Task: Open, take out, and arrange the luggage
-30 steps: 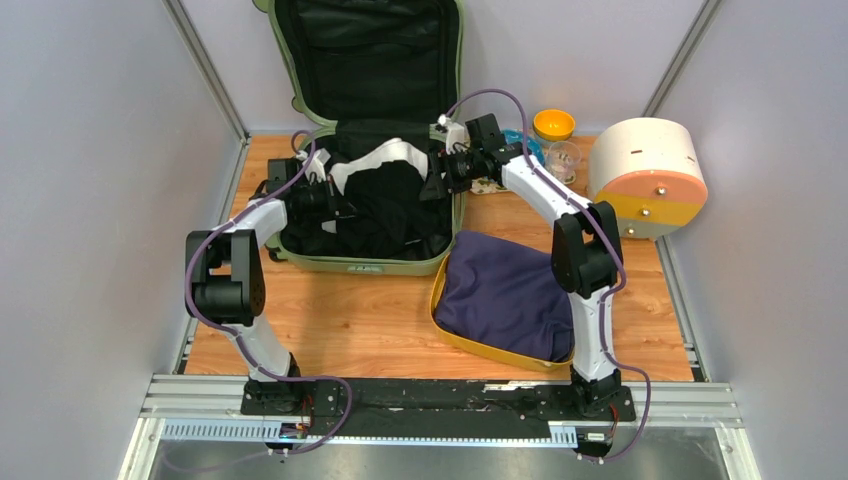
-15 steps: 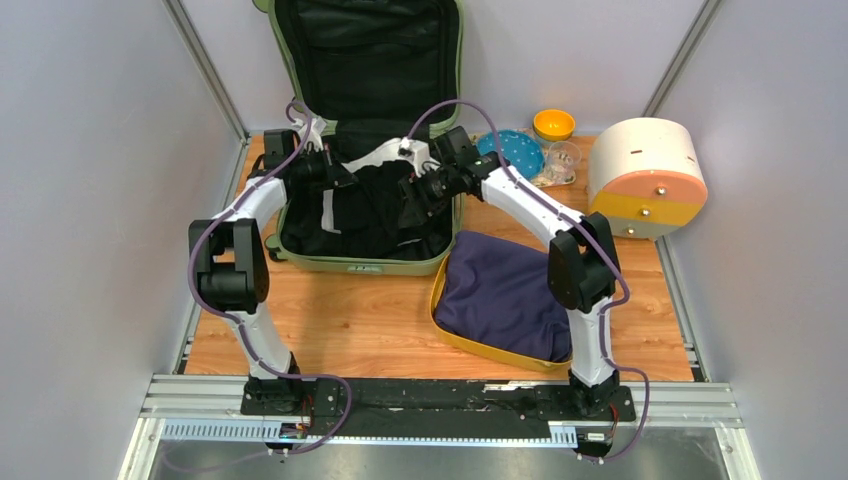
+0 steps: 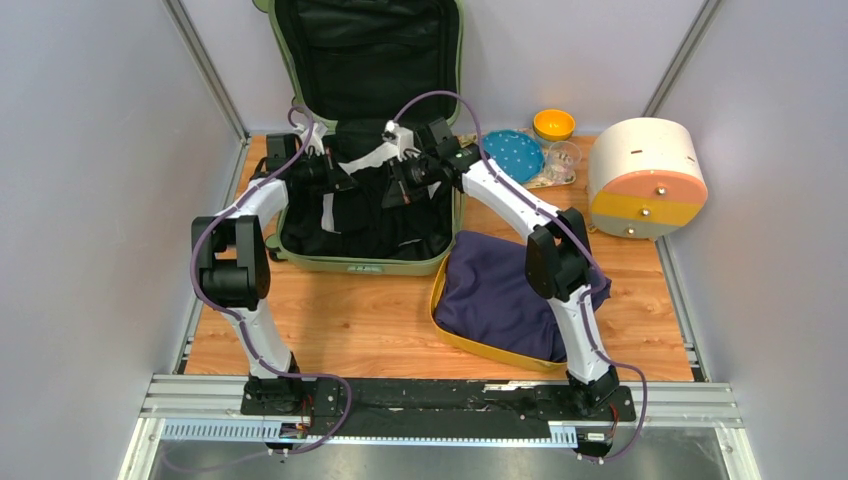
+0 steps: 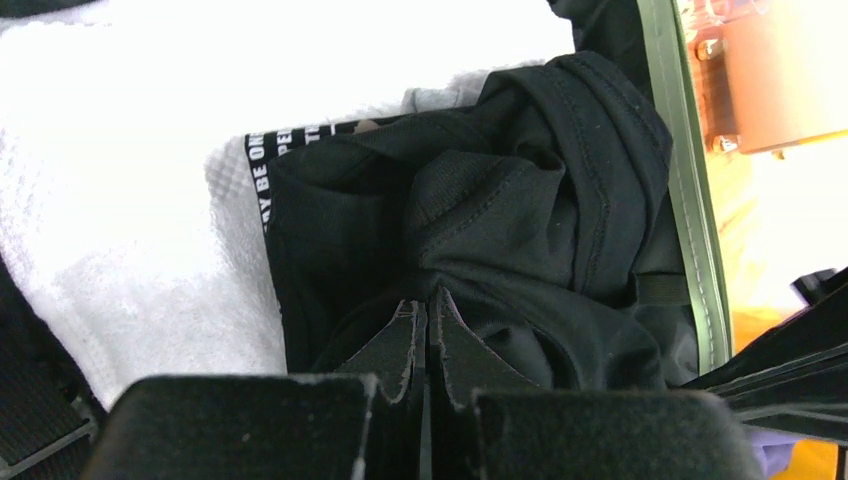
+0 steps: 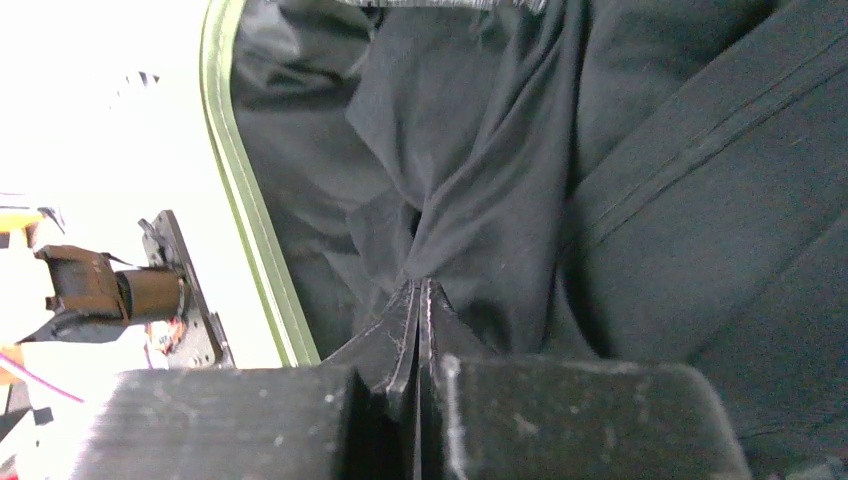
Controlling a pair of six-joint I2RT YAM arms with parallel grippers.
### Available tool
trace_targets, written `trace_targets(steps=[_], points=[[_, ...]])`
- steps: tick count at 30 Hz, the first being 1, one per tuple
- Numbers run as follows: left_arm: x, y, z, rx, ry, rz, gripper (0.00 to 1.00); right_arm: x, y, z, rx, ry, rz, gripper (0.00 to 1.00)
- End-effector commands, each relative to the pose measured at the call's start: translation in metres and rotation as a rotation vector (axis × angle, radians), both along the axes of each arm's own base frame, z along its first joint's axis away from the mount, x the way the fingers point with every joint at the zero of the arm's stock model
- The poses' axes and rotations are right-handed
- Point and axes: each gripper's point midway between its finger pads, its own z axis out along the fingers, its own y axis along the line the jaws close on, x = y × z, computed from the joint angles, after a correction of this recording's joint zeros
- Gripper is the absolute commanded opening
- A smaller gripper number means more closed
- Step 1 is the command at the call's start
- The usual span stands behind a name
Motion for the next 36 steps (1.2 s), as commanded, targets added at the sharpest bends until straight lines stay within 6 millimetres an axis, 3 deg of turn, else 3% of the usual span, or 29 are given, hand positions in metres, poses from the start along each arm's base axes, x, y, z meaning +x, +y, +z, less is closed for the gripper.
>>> trace_targets(steps=[1,2,3,4,5,6,7,8,10,14,23,26,29,30,32,36], points=[[0.000,0.011,0.019,0.015,-0.060,0.030,0.00,0.023,0.015,0.060,0.153,-0.095,-0.030,0.00],[0.000,0.013,0.019,0.015,-0.062,0.033,0.00,0.021,0.011,0.059,0.137,-0.109,-0.014,0.00],[0.001,0.013,0.020,0.016,-0.062,0.032,0.00,0.018,0.008,0.061,0.126,-0.125,-0.002,0.12],[0.001,0.014,0.020,0.019,-0.064,0.034,0.00,0.013,0.002,0.062,0.111,-0.136,0.005,0.43],[0.002,0.013,0.021,0.016,-0.068,0.031,0.00,0.008,-0.003,0.062,0.089,-0.173,0.032,0.49],[0.002,0.013,0.021,0.010,-0.064,0.031,0.00,0.004,-0.007,0.060,0.072,-0.195,0.046,0.50],[0.003,0.014,0.020,0.008,-0.065,0.034,0.00,-0.002,-0.012,0.044,0.032,-0.202,0.062,0.48],[0.004,0.012,0.020,0.004,-0.064,0.033,0.00,-0.005,-0.014,0.052,0.008,-0.269,0.067,0.47],[0.006,0.012,0.019,0.001,-0.061,0.035,0.00,-0.006,-0.018,0.035,-0.079,-0.377,0.109,0.51],[0.009,0.013,0.018,-0.003,-0.057,0.042,0.00,-0.011,-0.004,0.019,-0.185,-0.490,0.159,0.60],[0.007,0.012,0.013,-0.011,-0.034,0.065,0.00,0.003,0.021,-0.014,-0.330,-0.580,0.109,0.61],[0.007,0.014,0.013,-0.007,-0.034,0.071,0.00,0.020,0.021,-0.030,-0.407,-0.599,0.047,0.60],[0.005,0.015,0.013,-0.002,-0.036,0.075,0.00,0.038,0.017,-0.028,-0.457,-0.632,-0.022,0.37],[0.004,0.015,0.014,-0.001,-0.037,0.072,0.00,0.041,0.019,-0.021,-0.446,-0.640,-0.041,0.18],[0.001,0.015,0.015,0.005,-0.039,0.066,0.00,0.042,0.024,0.003,-0.383,-0.655,-0.066,0.02],[-0.005,0.016,0.017,0.027,-0.049,0.058,0.00,0.033,0.039,0.055,-0.203,-0.644,-0.076,0.00]])
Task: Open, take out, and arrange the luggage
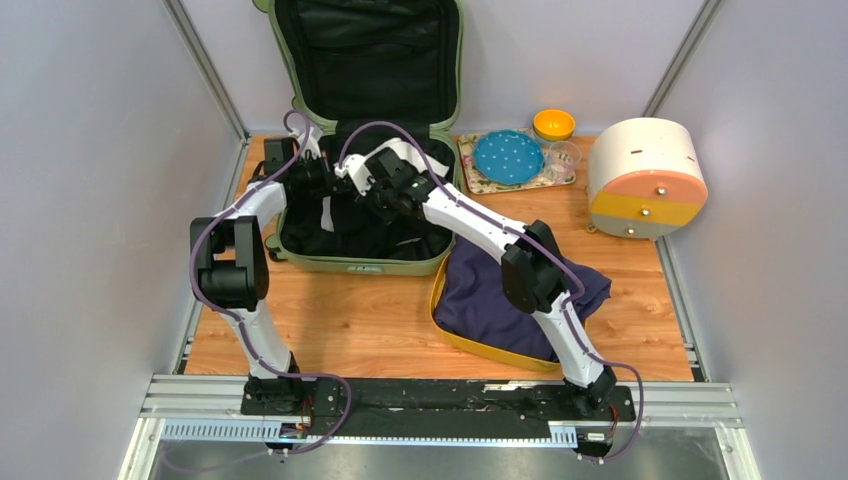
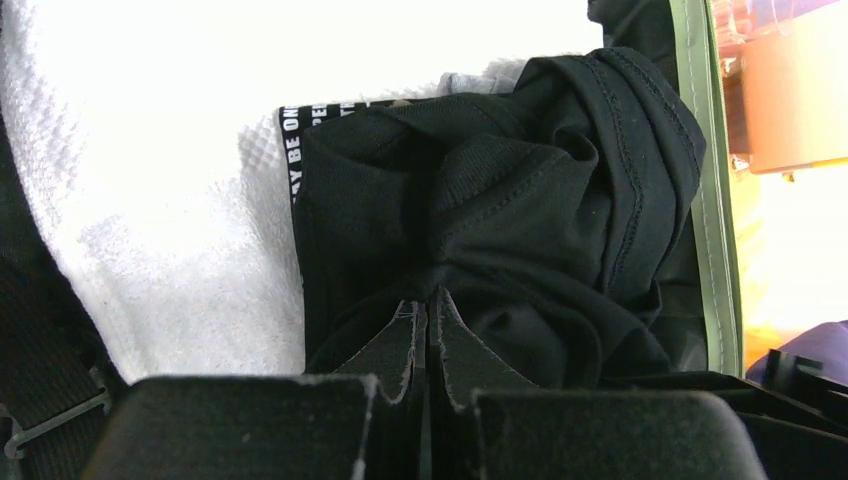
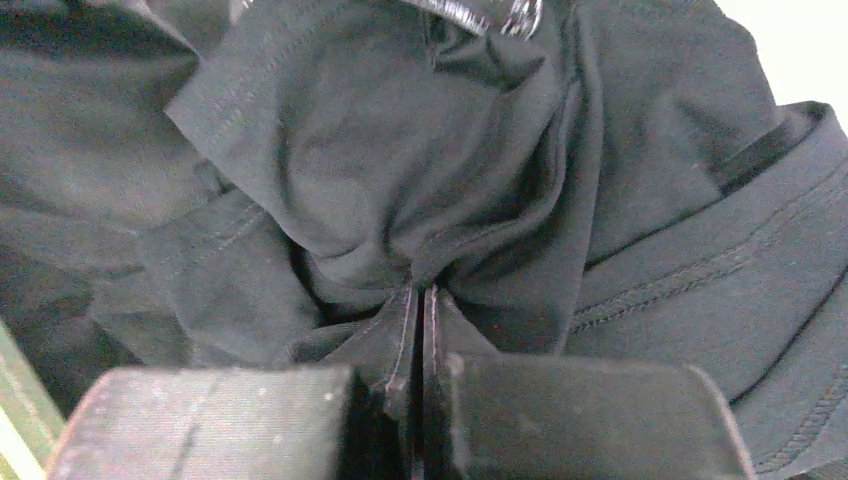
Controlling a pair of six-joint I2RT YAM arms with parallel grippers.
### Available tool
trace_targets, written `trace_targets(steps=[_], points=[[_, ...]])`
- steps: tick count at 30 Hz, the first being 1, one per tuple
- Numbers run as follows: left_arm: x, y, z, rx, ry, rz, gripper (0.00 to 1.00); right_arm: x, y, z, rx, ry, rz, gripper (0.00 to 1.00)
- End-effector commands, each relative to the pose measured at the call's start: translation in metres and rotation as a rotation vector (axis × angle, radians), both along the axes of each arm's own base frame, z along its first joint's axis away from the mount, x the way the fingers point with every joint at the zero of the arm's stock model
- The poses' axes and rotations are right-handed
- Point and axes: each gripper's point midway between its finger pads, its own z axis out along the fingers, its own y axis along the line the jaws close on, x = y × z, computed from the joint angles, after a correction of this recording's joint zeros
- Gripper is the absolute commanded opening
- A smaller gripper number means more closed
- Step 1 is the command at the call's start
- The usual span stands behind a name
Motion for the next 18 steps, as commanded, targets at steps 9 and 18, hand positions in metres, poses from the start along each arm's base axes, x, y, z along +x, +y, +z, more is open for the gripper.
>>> trace_targets(steps=[9,18], points=[[-0.020,0.037,0.055,0.026,-0.122,0.046,0.77,0.046,0.023,0.150,0.567,-0.035,-0.123,0.00],[-0.079,0.002,0.081,-0.048,-0.245,-0.159,0.77,0.079,0.028,0.147,0.689,0.016,-0.191,0.00]])
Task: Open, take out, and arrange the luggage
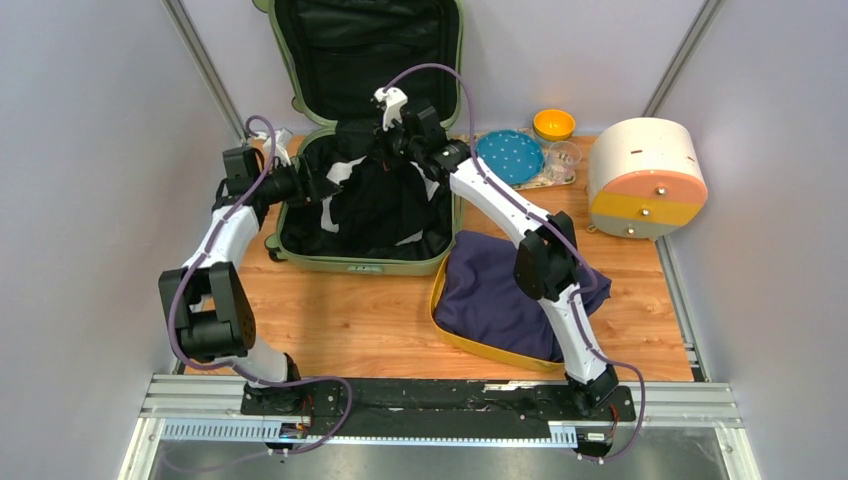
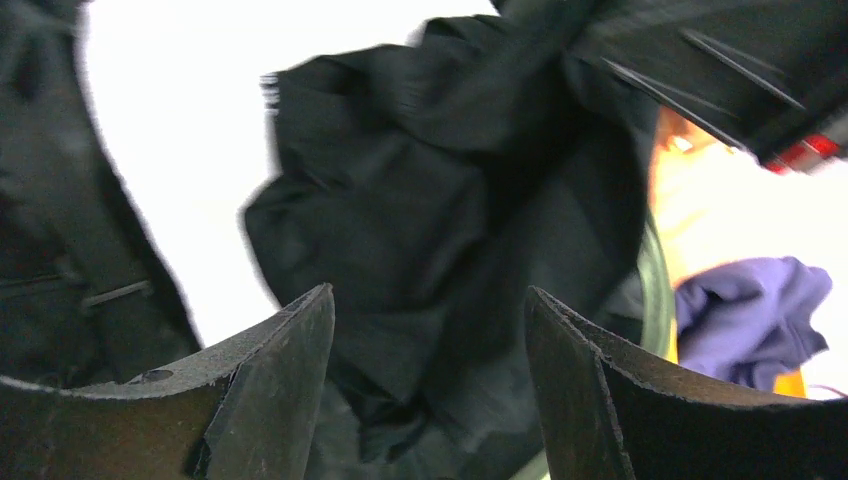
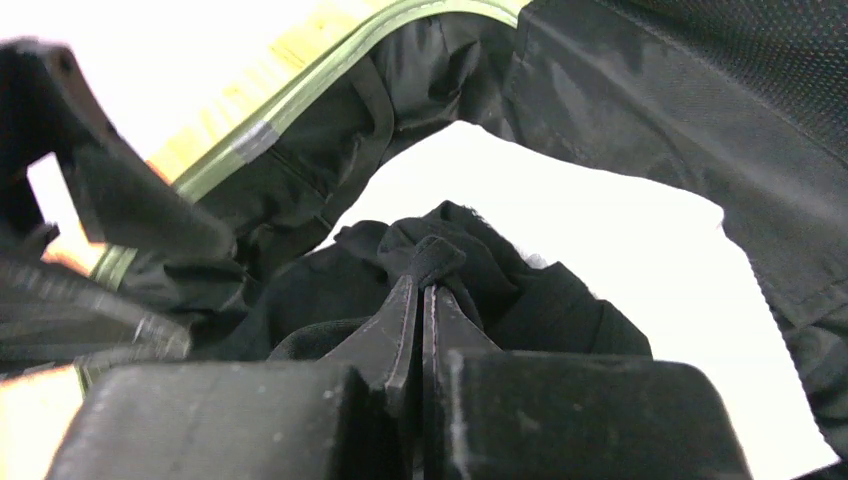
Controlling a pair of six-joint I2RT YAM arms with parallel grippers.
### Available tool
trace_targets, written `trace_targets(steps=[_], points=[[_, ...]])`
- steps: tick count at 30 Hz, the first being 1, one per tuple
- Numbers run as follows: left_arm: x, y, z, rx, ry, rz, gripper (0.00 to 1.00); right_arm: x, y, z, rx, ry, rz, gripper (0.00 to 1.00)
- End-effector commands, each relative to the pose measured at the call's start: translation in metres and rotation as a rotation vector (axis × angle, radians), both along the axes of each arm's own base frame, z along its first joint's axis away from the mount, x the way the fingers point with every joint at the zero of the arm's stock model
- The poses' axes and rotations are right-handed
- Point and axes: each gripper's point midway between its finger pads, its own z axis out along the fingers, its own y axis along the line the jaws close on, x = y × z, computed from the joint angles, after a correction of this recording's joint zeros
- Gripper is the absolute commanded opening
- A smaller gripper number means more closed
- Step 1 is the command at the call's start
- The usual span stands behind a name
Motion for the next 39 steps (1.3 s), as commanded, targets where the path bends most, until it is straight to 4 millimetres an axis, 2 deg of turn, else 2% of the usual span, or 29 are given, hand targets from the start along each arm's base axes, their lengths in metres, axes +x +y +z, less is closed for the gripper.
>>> trace_targets(steps=[1,4,6,7,9,10,11,12,13,14,15,16,17,18,20,23,25,26,28,30,31,32,34,36,37,39], points=[[-0.027,-0.039,0.020,-0.013,-0.109,-0.184,0.77,0.005,0.021,0.033,0.157,-0.025,0.018,0.00],[-0.034,-0.055,0.010,0.016,-0.113,-0.207,0.78,0.006,0.023,0.034,0.171,-0.022,0.012,0.00],[-0.032,-0.061,0.006,0.024,-0.108,-0.211,0.78,0.005,0.018,0.037,0.167,-0.026,0.012,0.00],[-0.030,-0.062,0.000,0.028,-0.093,-0.209,0.78,0.005,0.015,0.031,0.154,-0.017,0.014,0.00],[-0.028,-0.065,-0.005,0.040,-0.083,-0.212,0.77,-0.004,0.009,0.038,0.150,-0.023,0.034,0.00],[-0.026,-0.066,-0.010,0.055,-0.078,-0.221,0.75,-0.008,0.007,0.036,0.144,-0.014,0.043,0.00],[-0.024,-0.065,-0.015,0.067,-0.069,-0.219,0.72,-0.013,0.003,0.018,0.116,0.021,0.052,0.00],[-0.025,-0.074,-0.020,0.084,-0.062,-0.239,0.69,-0.024,0.003,0.025,0.121,0.018,0.092,0.00],[-0.026,-0.076,-0.029,0.086,-0.038,-0.247,0.55,-0.030,0.002,0.019,0.111,0.034,0.115,0.00],[-0.028,-0.079,-0.035,0.080,-0.018,-0.253,0.41,-0.037,-0.001,0.007,0.092,0.061,0.133,0.05],[-0.031,-0.081,-0.039,0.070,0.002,-0.263,0.26,-0.048,-0.002,0.007,0.083,0.083,0.165,0.16],[-0.039,-0.082,-0.049,0.059,0.034,-0.273,0.01,-0.049,-0.006,0.006,0.072,0.096,0.169,0.29],[-0.045,-0.082,-0.054,0.060,0.046,-0.285,0.00,-0.052,-0.010,0.006,0.069,0.114,0.175,0.49],[-0.053,-0.085,-0.056,0.055,0.042,-0.319,0.00,-0.056,-0.014,0.007,0.067,0.146,0.191,0.55],[-0.070,-0.081,-0.068,0.111,0.027,-0.366,0.00,-0.048,-0.031,0.015,0.088,0.177,0.159,0.60],[-0.086,-0.077,-0.078,0.177,0.000,-0.447,0.00,-0.035,-0.051,0.020,0.094,0.180,0.131,0.59],[-0.096,-0.079,-0.074,0.192,-0.044,-0.540,0.09,-0.027,-0.057,0.023,0.097,0.171,0.127,0.59],[-0.098,-0.080,-0.073,0.198,-0.060,-0.567,0.11,-0.024,-0.057,0.014,0.084,0.177,0.128,0.58],[-0.095,-0.076,-0.073,0.239,-0.075,-0.574,0.11,-0.023,-0.052,0.020,0.095,0.176,0.156,0.56],[-0.095,-0.073,-0.073,0.278,-0.098,-0.598,0.11,-0.022,-0.045,0.009,0.094,0.203,0.173,0.55],[-0.094,-0.072,-0.069,0.286,-0.098,-0.596,0.19,-0.022,-0.040,0.014,0.098,0.191,0.184,0.54],[-0.094,-0.070,-0.067,0.290,-0.104,-0.594,0.24,-0.021,-0.037,0.004,0.089,0.205,0.188,0.54],[-0.095,-0.071,-0.053,0.260,-0.135,-0.593,0.37,-0.024,-0.030,-0.003,0.071,0.200,0.202,0.54],[-0.091,-0.068,-0.043,0.217,-0.116,-0.526,0.43,-0.023,-0.025,-0.013,0.048,0.189,0.210,0.53],[-0.083,-0.061,-0.035,0.212,-0.145,-0.481,0.45,-0.027,-0.020,-0.016,0.035,0.182,0.221,0.51],[-0.075,-0.050,-0.024,0.168,-0.132,-0.398,0.46,-0.026,-0.019,-0.026,0.003,0.177,0.213,0.50]])
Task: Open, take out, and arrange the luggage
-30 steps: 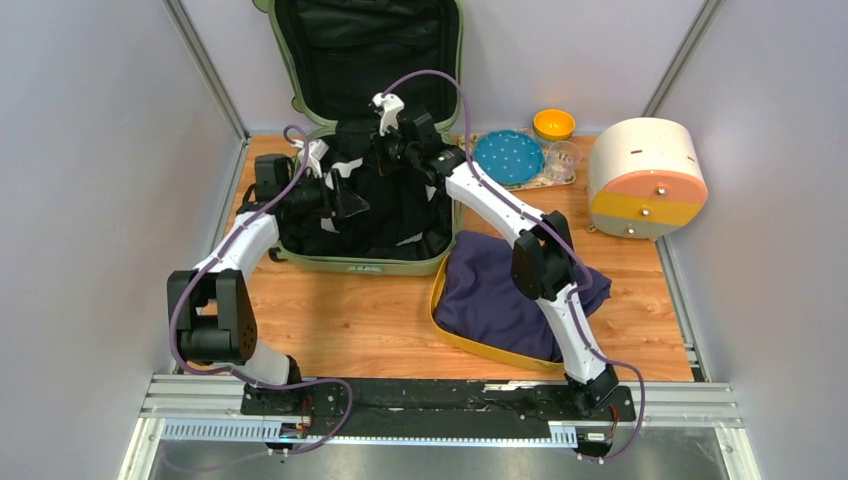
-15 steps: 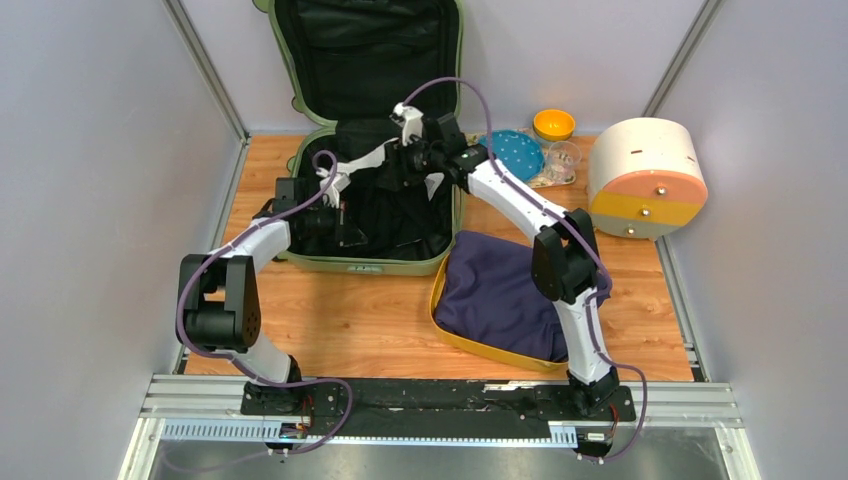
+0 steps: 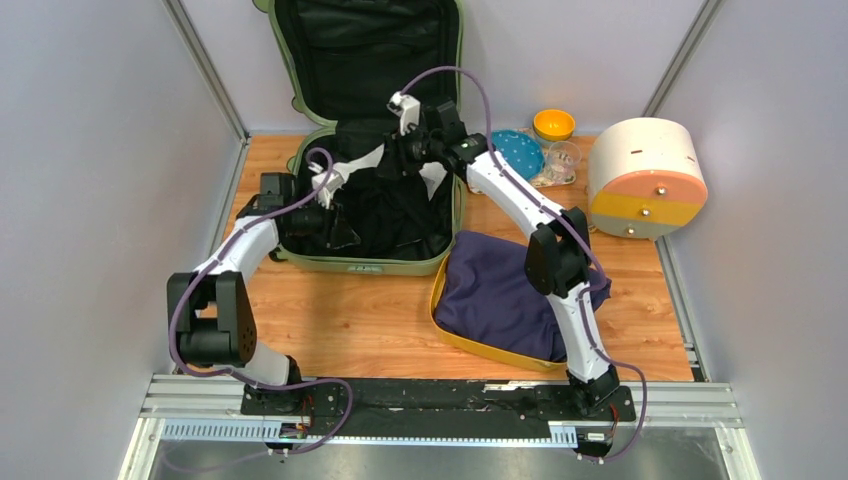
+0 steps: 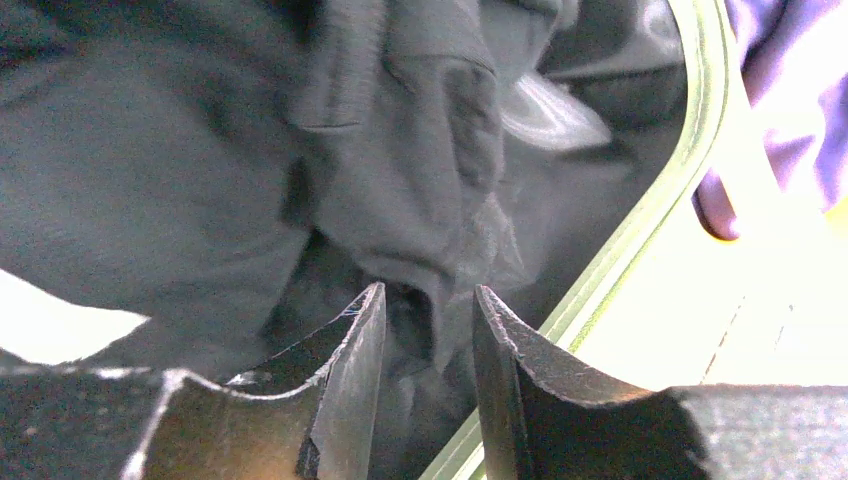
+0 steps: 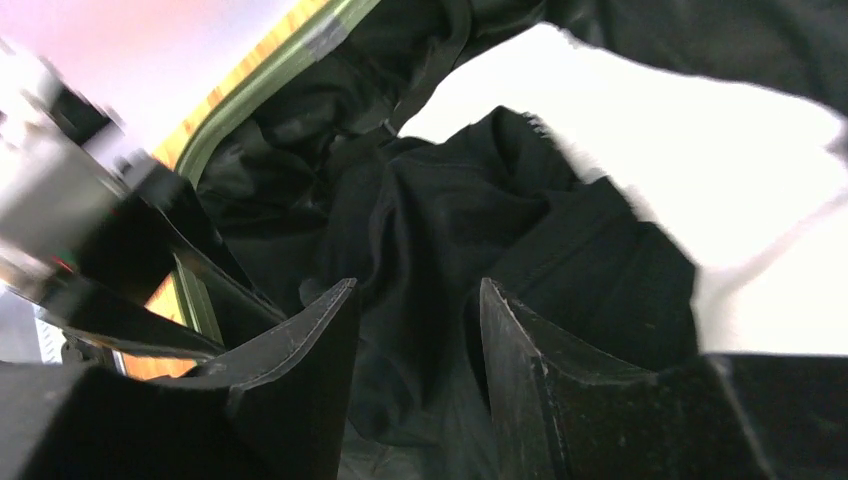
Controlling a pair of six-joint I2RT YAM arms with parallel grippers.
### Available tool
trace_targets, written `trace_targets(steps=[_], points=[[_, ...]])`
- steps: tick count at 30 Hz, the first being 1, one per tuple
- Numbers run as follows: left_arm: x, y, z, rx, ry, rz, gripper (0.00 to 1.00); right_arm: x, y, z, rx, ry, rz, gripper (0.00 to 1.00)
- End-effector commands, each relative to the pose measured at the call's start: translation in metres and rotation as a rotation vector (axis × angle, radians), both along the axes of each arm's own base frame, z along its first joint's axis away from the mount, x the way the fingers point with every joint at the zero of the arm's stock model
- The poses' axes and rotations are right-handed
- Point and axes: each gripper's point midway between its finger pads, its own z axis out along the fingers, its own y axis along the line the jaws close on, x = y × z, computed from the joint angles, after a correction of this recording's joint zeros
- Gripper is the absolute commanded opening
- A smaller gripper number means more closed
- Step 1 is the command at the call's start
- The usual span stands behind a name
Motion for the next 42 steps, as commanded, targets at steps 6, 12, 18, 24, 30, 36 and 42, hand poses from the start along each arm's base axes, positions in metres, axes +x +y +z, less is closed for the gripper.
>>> trace_targets(steps=[6,12,18,24,30,36,42], points=[[0.052,0.026,0.084,-0.086,-0.218,0.217,0.50,-0.029,0.025,-0.052,-0.161,-0.021,0.120,0.43],[0.072,0.027,0.099,-0.144,-0.226,0.291,0.44,-0.097,0.042,-0.054,-0.134,0.064,0.344,0.11],[0.097,0.022,0.093,-0.203,-0.175,0.379,0.42,-0.130,0.030,-0.040,-0.099,0.092,0.447,0.25],[0.102,-0.002,0.057,-0.132,-0.083,0.332,0.46,-0.093,-0.006,-0.016,-0.080,0.072,0.326,0.58],[0.073,0.002,0.016,-0.017,-0.009,0.254,0.16,-0.035,-0.046,0.021,-0.031,0.034,0.109,0.60],[0.038,0.008,-0.004,0.057,-0.029,0.185,0.00,0.004,-0.060,0.012,-0.078,-0.010,-0.036,0.68],[0.019,0.016,-0.028,0.135,0.006,0.135,0.00,-0.005,-0.039,0.004,-0.033,0.045,0.034,0.86]])
